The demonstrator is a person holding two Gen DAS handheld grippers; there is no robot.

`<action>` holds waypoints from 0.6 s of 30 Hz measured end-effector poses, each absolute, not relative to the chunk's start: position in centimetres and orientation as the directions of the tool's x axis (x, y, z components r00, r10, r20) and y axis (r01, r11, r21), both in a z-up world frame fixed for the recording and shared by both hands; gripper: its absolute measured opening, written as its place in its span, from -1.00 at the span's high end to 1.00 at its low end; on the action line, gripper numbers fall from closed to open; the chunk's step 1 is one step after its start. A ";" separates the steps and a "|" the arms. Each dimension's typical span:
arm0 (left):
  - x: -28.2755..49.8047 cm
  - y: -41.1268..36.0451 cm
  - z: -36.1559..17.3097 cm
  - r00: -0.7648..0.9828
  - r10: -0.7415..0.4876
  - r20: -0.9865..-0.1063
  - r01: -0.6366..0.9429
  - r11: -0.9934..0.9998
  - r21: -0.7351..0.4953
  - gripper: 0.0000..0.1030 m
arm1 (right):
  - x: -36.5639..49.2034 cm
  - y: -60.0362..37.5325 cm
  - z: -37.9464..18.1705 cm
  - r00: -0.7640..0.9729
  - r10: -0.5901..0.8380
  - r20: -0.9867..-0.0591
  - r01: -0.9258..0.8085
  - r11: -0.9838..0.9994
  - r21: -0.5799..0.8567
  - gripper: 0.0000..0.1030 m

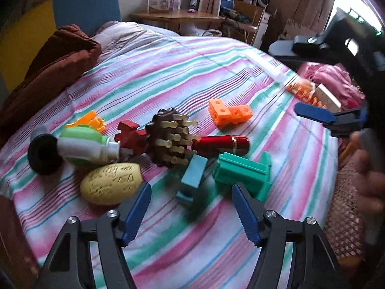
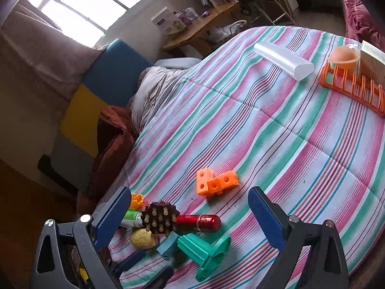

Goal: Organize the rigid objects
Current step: 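Grasp the light-blue block with the left gripper while the right grasps the teal spool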

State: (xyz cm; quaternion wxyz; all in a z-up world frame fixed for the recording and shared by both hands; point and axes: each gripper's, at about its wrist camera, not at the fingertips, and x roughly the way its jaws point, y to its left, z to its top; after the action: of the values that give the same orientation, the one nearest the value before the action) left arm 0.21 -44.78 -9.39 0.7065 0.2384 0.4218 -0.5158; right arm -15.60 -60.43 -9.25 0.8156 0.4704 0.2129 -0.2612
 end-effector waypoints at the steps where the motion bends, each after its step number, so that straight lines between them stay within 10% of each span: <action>1: 0.3 -45.2 -9.7 0.116 -0.519 -0.847 0.930 0.356 -0.090 -0.33 | -15.5 -60.4 -9.3 0.770 -0.218 -0.599 0.628 0.422 0.654 -0.93; 3: 0.5 -45.8 -10.3 0.112 -0.508 -0.854 0.932 0.352 -0.088 -0.23 | -15.3 -60.4 -9.4 0.769 -0.210 -0.605 0.628 0.425 0.651 -0.93; 6: 0.7 -46.8 -11.2 0.086 -0.492 -0.866 0.933 0.345 -0.103 0.66 | -15.0 -60.3 -9.4 0.758 -0.207 -0.619 0.638 0.436 0.635 -0.93; 18: -0.1 -39.0 -10.1 0.118 -0.569 -0.814 0.879 0.441 -0.181 0.71 | -12.5 -60.1 -11.7 0.635 -0.100 -0.766 0.709 0.468 0.527 -0.91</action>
State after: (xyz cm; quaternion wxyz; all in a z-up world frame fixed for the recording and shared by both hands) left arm -0.09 -39.04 -10.06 0.7264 0.1768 0.4390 -0.4983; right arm -12.55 -60.11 -11.71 0.7862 0.4468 0.3408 -0.2572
